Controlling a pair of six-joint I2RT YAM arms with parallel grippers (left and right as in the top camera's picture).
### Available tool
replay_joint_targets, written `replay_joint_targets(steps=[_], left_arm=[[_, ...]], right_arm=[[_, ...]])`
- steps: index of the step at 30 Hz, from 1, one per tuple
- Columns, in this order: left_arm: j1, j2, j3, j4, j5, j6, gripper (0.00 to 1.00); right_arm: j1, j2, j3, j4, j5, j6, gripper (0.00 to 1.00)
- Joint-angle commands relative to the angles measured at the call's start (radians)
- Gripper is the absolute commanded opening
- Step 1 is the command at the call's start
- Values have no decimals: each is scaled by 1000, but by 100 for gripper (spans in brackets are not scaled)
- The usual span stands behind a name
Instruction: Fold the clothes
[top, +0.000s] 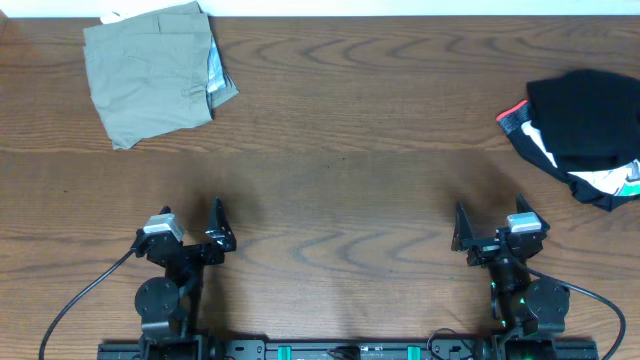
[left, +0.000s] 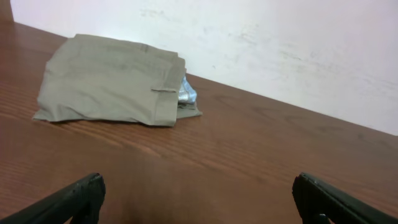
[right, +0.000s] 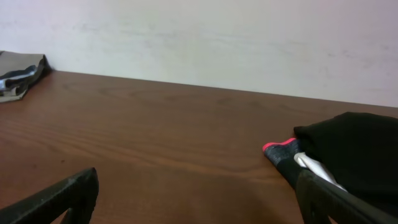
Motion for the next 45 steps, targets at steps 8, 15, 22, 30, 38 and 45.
replay_joint_targets(steps=[8, 15, 22, 30, 38, 45], left_arm=[[5, -10, -38, 229, -2, -5, 98], [5, -10, -38, 117, -8, -4, 98], [5, -10, -38, 3, -13, -5, 98], [4, -7, -38, 4, -13, -5, 98], [4, -7, -38, 4, -13, -5, 98], [4, -7, -38, 4, -13, -5, 98]], right_arm=[[-1, -6, -2, -4, -8, -16, 99], [-1, -6, -2, -4, -8, -16, 99], [-1, -6, -2, -4, -8, -16, 99], [-1, -6, -2, -4, -8, -16, 99], [-1, -6, -2, -4, -8, -15, 99], [-1, -6, -2, -4, -8, -16, 99]])
